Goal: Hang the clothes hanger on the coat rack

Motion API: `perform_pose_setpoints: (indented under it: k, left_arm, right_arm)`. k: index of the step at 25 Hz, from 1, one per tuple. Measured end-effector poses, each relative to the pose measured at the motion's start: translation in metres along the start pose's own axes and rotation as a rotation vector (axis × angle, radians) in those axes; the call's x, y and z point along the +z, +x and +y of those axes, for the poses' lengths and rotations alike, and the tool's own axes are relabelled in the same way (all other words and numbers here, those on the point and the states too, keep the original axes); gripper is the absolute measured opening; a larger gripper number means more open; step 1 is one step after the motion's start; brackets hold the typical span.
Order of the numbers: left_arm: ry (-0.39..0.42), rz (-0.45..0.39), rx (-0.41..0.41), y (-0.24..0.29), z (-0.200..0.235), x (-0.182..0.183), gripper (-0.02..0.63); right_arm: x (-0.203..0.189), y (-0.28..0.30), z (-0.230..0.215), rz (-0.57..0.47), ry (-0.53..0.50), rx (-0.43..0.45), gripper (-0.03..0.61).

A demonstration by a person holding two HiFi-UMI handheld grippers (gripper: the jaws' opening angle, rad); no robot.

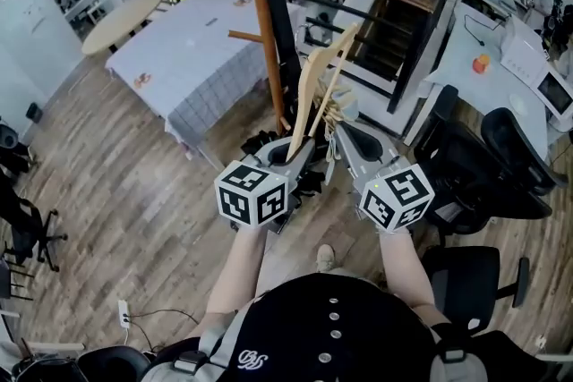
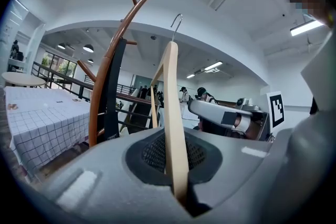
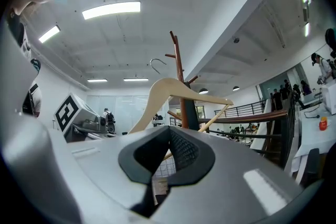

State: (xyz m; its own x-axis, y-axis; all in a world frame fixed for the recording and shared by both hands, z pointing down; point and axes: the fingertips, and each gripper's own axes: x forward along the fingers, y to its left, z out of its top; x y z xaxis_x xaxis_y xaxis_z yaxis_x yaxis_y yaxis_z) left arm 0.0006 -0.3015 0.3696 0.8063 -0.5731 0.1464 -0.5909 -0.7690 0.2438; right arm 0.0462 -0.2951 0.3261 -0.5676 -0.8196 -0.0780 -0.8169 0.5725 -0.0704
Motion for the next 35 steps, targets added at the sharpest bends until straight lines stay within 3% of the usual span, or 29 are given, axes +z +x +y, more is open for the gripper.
perform_pose_setpoints:
  k: [16,35]
  left_arm:
    - [-0.047,-0.074,0.077,0.066,0.054,0.047,0.002]
    - [0.003,-0.117,0.129,0.095,0.098,0.104,0.002]
  right_arm:
    - [0.007,0.061,-0.062,-0.013,0.016,0.055,-0.006]
    - [0.037,0.117,-0.081,-0.034,-0.036,0.134,-0.006]
